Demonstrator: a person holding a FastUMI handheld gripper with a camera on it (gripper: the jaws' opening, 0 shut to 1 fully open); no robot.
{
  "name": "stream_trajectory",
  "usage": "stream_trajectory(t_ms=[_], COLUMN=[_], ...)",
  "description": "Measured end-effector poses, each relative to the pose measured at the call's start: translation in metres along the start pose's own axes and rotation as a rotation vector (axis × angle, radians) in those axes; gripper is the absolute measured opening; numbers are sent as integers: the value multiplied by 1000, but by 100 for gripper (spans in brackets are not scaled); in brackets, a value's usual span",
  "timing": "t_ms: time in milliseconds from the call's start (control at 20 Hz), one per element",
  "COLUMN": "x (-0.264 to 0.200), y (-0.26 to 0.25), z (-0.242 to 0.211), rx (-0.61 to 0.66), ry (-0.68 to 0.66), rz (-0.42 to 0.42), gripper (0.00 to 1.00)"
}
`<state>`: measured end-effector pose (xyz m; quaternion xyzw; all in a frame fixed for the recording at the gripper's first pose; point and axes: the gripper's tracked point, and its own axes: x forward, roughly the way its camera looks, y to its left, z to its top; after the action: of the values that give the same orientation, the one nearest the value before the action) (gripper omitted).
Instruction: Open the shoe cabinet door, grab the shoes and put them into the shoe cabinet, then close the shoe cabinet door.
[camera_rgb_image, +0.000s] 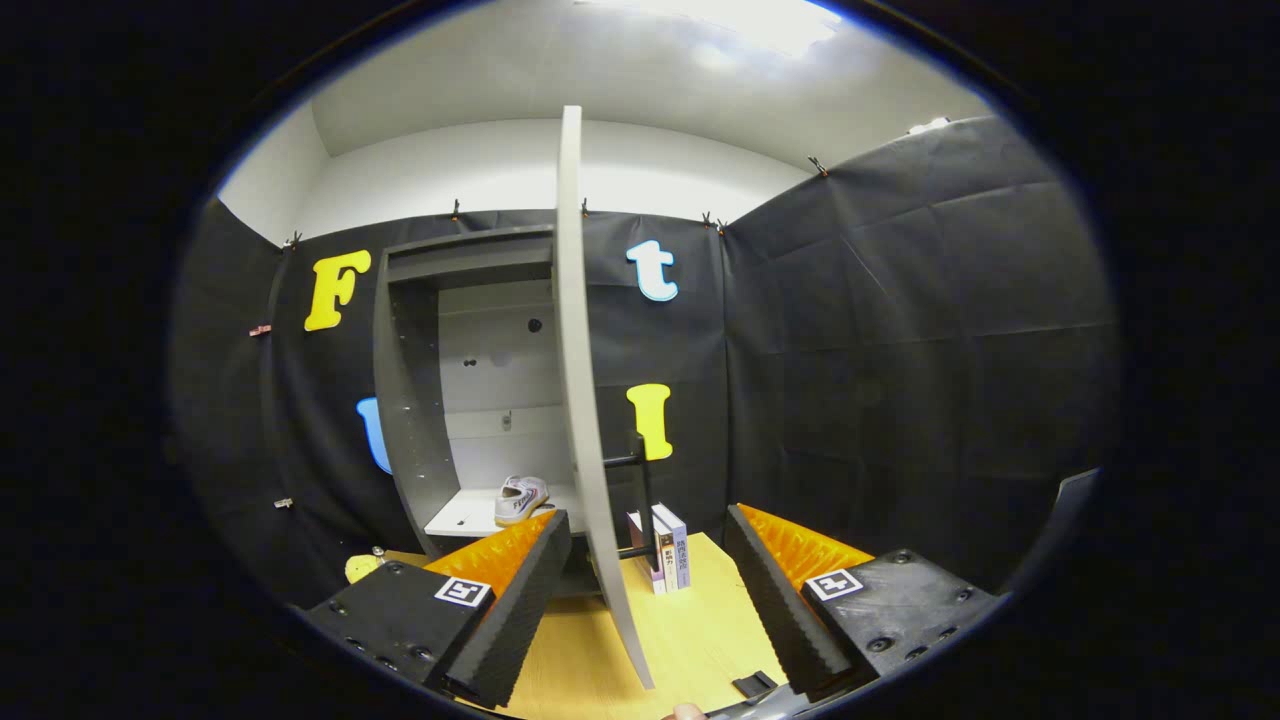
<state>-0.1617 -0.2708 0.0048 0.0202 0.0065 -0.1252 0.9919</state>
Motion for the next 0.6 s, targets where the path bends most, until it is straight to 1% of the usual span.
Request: stream_trajectory(t_ms=[100,300,450,600], x=[15,46,65,72], y=[-11,-22,-8,0], z=[2,-9,-24,-23], rx=[-4,0,8,32], ry=[-11,38,89,98], rz=[33,169,277,342], gripper=[98,98,98,98])
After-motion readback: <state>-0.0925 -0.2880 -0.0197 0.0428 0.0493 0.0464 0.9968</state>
